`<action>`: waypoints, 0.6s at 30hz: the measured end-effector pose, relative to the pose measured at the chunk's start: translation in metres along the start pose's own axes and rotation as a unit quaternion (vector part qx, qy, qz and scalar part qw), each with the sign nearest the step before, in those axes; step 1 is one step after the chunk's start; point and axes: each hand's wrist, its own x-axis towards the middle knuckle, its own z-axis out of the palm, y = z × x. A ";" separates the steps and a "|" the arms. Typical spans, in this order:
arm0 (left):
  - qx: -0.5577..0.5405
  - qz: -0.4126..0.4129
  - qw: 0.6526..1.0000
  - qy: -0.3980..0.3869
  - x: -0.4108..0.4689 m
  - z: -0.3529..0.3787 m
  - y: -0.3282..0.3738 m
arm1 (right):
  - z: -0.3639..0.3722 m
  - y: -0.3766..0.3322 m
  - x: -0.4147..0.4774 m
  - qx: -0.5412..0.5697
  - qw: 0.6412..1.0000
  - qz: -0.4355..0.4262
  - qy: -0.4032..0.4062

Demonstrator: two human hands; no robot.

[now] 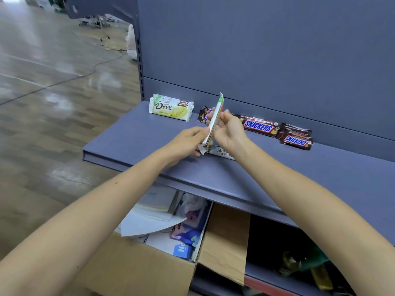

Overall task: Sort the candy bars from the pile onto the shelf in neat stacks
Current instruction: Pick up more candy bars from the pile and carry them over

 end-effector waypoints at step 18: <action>-0.105 -0.012 0.984 0.141 0.003 -0.043 -0.023 | 0.004 0.018 0.004 -0.271 0.960 0.075 -0.013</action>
